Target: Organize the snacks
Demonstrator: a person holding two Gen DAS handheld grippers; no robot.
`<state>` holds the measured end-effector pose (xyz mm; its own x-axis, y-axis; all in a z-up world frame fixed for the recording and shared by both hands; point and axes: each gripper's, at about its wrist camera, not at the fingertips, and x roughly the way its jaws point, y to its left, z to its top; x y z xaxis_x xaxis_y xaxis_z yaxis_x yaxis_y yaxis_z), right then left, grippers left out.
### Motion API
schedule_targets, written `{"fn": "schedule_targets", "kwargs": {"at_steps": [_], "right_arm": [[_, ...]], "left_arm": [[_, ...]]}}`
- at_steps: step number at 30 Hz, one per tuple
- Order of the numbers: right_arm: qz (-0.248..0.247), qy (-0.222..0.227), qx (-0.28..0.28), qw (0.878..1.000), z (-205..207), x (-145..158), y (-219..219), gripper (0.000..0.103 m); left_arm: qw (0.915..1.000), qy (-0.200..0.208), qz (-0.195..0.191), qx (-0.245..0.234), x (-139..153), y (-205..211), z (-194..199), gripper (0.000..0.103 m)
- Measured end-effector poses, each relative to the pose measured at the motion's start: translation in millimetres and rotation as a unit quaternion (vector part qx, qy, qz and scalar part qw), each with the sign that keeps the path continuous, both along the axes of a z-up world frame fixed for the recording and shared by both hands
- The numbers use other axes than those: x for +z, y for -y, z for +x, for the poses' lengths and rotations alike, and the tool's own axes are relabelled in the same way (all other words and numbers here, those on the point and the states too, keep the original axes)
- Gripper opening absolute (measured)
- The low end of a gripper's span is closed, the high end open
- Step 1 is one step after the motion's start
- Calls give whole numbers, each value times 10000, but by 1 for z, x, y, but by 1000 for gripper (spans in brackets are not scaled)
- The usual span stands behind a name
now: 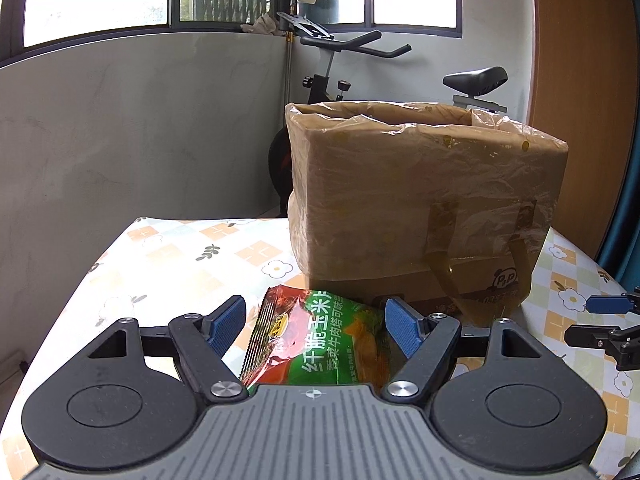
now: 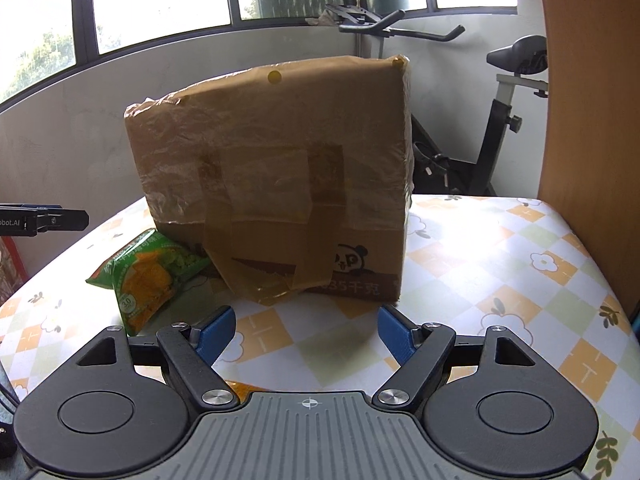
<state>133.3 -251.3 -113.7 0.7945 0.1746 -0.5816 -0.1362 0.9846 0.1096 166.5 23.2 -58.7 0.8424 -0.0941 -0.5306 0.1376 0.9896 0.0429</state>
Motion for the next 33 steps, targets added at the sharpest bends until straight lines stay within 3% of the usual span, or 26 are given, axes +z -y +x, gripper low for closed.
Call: {"fn": "schedule_targets", "kwargs": {"at_steps": [21,33], "right_arm": [[-166,-618,204,9977,-7,-34,2,75],[-772,-829,894,9895,-8,-43,-19,75]], "left_arm": [[9996,-209,-162,110,-26,-4,-7,79],[9991,-386,-191,43,-36,0,-11,79]]}}
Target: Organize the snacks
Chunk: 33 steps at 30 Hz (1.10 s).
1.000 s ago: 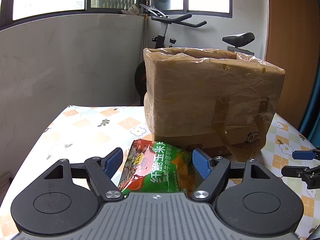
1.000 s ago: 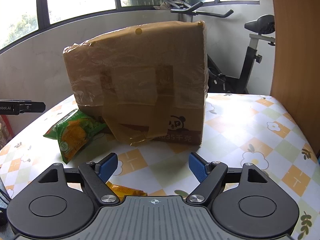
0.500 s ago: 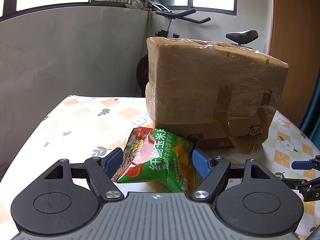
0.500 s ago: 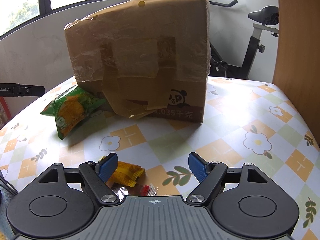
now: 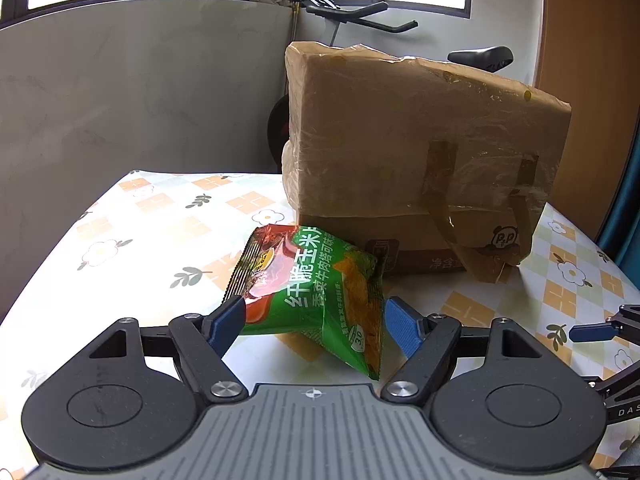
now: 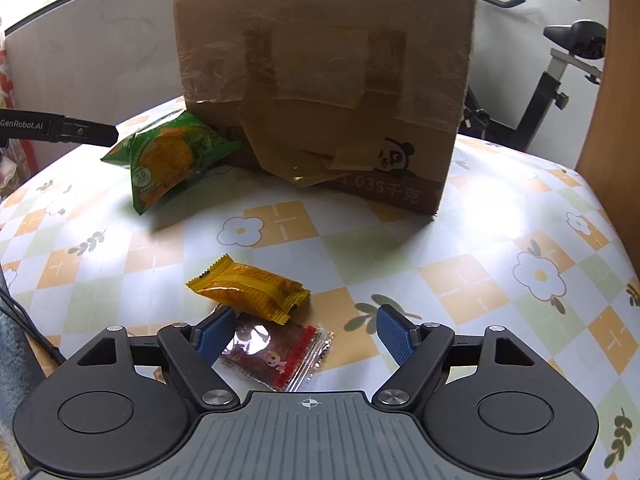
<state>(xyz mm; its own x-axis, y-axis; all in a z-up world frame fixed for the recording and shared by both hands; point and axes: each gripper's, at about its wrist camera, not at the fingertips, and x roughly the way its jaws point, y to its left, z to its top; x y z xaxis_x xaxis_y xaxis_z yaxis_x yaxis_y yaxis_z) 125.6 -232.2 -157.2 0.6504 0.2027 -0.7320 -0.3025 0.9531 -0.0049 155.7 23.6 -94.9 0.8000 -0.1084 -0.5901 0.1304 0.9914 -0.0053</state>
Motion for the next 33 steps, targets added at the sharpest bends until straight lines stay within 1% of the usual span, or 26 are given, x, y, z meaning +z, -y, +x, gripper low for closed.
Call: {"fn": "schedule_targets", "kwargs": {"at_steps": [10,16,21,24,26,27,28,29,31,33], "right_arm": [[-323,-243,588,9975,-8,-5,-3,75],[-222,-210,465,9984,7,-9,-9,78],[-130,-198,203,9995,30,-13,-13,79],[-89,-119,27,9999,37,-15,-16,80],[-106,-48,-47,9999,36,-16,-18,78],[-102,-20,-40,9999,34,-16,-18,75],[-96,-3,-19,10000,32,-15,-19,70],[-86,-4,-18,10000,30,-14,-20,66],[-77,-33,-57,9999,26,-12,-20,53],[-59,-93,-95,9999,22,-10,-21,51]], "left_arm": [[9999,-74,-83,16,-5,-2,1,79],[9999,-108,-61,-14,-7,1,1,79],[9999,-98,-58,-6,-6,1,2,79],[9999,-105,-56,19,-7,1,2,79],[9999,-117,-65,29,-8,1,1,79],[9999,-123,-70,30,-9,1,1,79],[9999,-131,-73,27,-9,1,1,79],[9999,-139,-73,23,-10,1,1,79],[9999,-147,-69,31,-10,0,0,79],[9998,-157,-85,48,-11,-1,1,79]]}}
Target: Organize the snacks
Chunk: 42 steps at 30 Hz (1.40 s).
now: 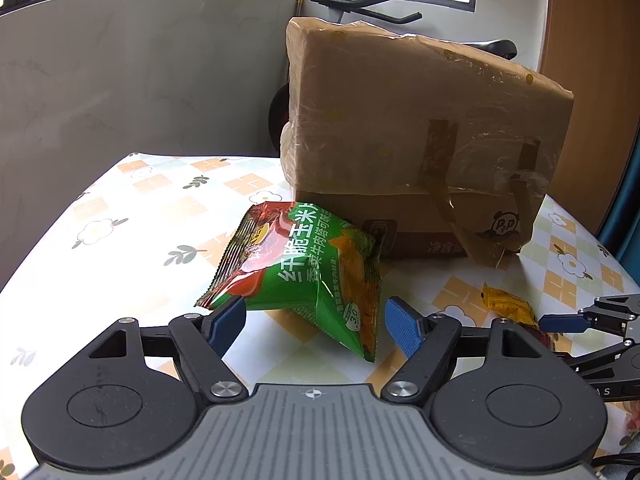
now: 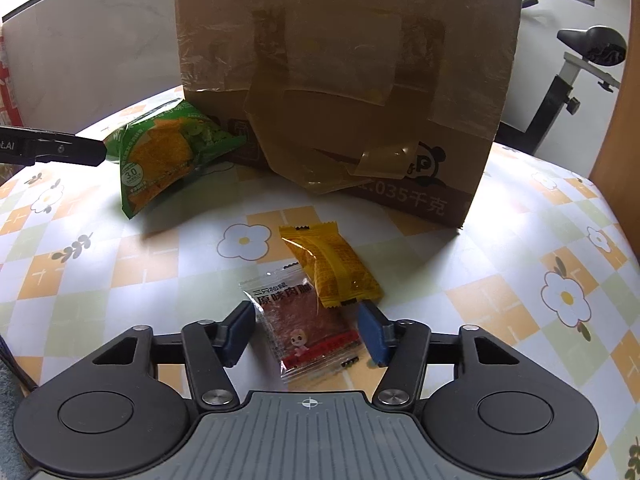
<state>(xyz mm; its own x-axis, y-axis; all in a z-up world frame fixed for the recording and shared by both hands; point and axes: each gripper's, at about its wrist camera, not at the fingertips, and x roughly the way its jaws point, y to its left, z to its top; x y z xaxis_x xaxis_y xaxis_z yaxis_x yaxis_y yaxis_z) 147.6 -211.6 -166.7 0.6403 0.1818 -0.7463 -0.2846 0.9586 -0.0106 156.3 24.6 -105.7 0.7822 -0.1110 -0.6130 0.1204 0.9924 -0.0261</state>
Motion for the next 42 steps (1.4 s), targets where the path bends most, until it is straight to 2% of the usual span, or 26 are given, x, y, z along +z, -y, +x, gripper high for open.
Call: {"fn": "schedule_targets", "kwargs": {"at_steps": [4,8,11,16,20,23,29,34,42], "right_arm": [[26,-47,59,10000,-6,2,0,51],[68,-1,149,9999,-1,0,-1,56],[76,94,216,9997,6,-1,-6,46],[230,277,174,9992,9,-5,-7,44],[258,398,158,9988,6,-7,-5,42],[201,442,183,9987,5,-7,-7,42],[287,450,188,9984,5,-7,-4,42],[336,446,193,9983,5,-7,-3,42],[337,448,202,9982,4,-6,-3,42]], "left_arm": [[10000,8,-15,23,0,0,0,79],[10000,-30,4,19,-2,2,0,79],[10000,-64,11,23,-3,3,-1,79],[9999,-164,-2,49,-5,3,4,79],[9990,-309,-273,162,-10,1,15,79],[9964,-446,-556,449,-14,-3,27,79],[9816,-501,-1448,1136,-16,-17,46,80],[9723,-611,-1719,1463,-23,-25,58,81],[9418,-701,-2573,2049,-39,-54,64,87]]}}
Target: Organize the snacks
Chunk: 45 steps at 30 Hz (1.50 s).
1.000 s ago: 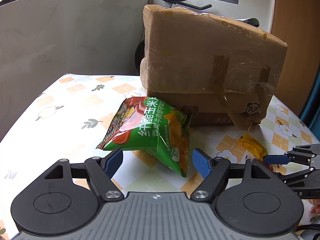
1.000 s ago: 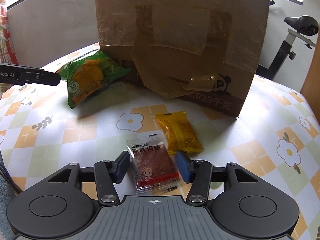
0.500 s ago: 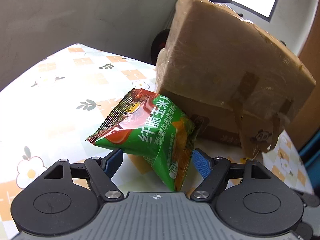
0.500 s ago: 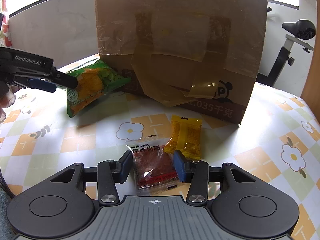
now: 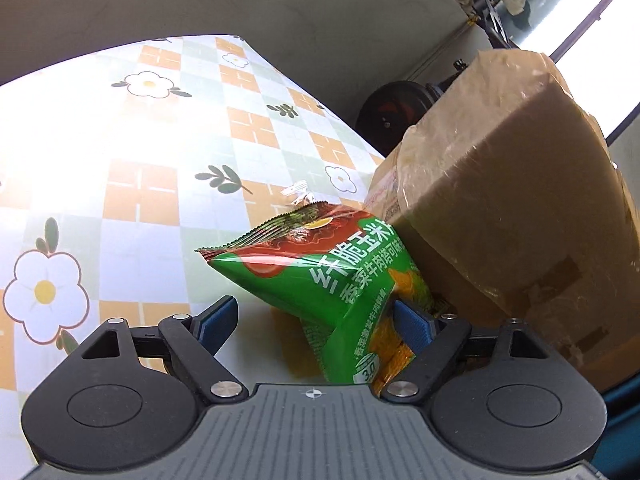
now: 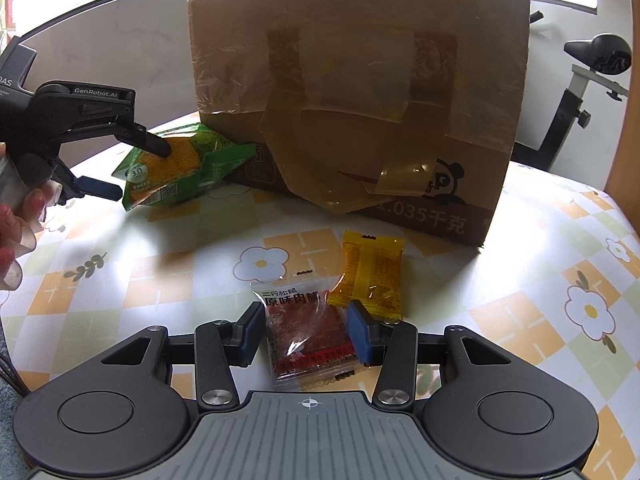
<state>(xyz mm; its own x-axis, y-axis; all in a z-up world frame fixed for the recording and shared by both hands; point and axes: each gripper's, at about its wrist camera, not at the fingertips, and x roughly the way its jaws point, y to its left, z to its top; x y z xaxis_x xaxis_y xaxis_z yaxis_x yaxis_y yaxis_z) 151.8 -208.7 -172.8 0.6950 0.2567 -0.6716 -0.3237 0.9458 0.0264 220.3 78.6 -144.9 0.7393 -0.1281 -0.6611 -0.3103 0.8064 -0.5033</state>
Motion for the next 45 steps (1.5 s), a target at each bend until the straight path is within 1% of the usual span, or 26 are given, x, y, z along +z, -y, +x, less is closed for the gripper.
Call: {"fn": "schedule_targets", "kwargs": {"at_steps": [4,7,10,12,14,16,19,21,25,30,33,36,42,45], "right_arm": [[-1,-1,-2,10000,0,0,0,42],[-4,6,2,10000,0,0,1,42],[-22,7,5,10000,0,0,0,42],[-39,9,8,10000,0,0,0,42],[-31,8,7,10000,0,0,0,42],[-13,6,4,10000,0,0,0,42],[3,6,2,10000,0,0,0,42],[14,4,0,10000,0,0,0,42],[29,-1,-5,10000,0,0,1,42],[20,1,-4,10000,0,0,1,42],[6,4,-3,10000,0,0,0,42],[1,5,-4,10000,0,0,0,42],[38,2,-14,10000,0,0,1,42],[35,4,-15,10000,0,0,1,42]], "left_arm": [[9997,192,-135,107,4,-1,7,92],[9997,149,-38,210,2,3,16,94],[9993,161,-66,324,-2,3,27,95],[9993,189,73,304,-2,4,33,95],[9991,209,278,238,2,6,32,92],[9990,238,356,106,6,5,29,84],[9983,270,514,-68,12,3,21,75],[9974,287,636,-193,15,3,13,72],[9944,338,918,-387,22,7,-4,71],[9913,365,1140,-554,25,15,-30,70],[9904,411,1136,-668,24,16,-40,69],[9879,492,1267,-748,24,21,-50,69],[9841,641,1390,-904,26,34,-61,68],[9819,708,1463,-976,27,41,-63,65]]}}
